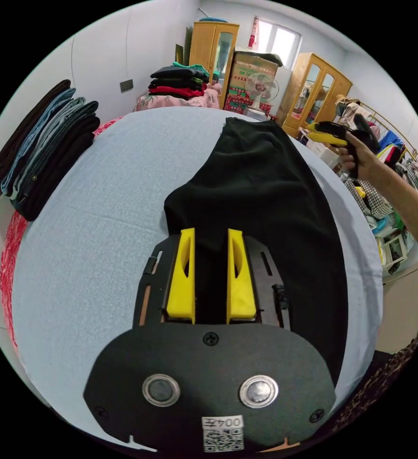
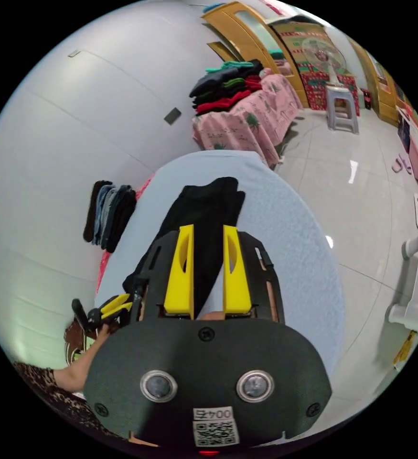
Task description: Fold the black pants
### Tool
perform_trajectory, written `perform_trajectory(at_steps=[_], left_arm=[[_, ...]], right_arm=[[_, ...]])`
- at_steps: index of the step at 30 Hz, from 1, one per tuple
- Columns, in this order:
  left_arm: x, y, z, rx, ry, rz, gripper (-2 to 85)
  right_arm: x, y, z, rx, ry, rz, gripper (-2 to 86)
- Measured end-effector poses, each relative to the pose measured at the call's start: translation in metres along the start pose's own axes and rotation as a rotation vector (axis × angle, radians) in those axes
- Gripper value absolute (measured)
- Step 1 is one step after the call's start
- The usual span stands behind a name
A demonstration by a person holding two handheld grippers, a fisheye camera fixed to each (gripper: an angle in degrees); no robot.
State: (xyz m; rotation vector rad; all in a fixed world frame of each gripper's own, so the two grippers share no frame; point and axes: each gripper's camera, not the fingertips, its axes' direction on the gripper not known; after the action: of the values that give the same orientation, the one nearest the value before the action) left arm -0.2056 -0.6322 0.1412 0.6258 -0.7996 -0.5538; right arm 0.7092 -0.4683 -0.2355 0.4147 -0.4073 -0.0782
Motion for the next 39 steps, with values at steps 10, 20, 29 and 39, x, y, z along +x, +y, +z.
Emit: perform_trajectory(at_steps=[10, 20, 29, 39], left_arm=[[0.014, 0.03, 0.0, -0.005, -0.035, 0.022, 10.4], [0.026, 0.064, 0.0, -0.009, -0.04, 0.039, 11.5], [0.038, 0.102, 0.002, -0.016, -0.07, 0.049, 11.8], [0.027, 0.152, -0.008, -0.033, 0.051, 0.018, 8.9]], right_arm=[[0.007, -0.033, 0.051, -0.098, 0.148, -0.01, 1.2], [-0.022, -0.015, 0.042, 0.035, 0.28, -0.21, 7.5], [-0.098, 0.07, 0.115, -0.147, -0.01, -0.447, 8.2], [-0.143, 0.359, 0.13, -0.393, -0.038, -0.462, 6.6]])
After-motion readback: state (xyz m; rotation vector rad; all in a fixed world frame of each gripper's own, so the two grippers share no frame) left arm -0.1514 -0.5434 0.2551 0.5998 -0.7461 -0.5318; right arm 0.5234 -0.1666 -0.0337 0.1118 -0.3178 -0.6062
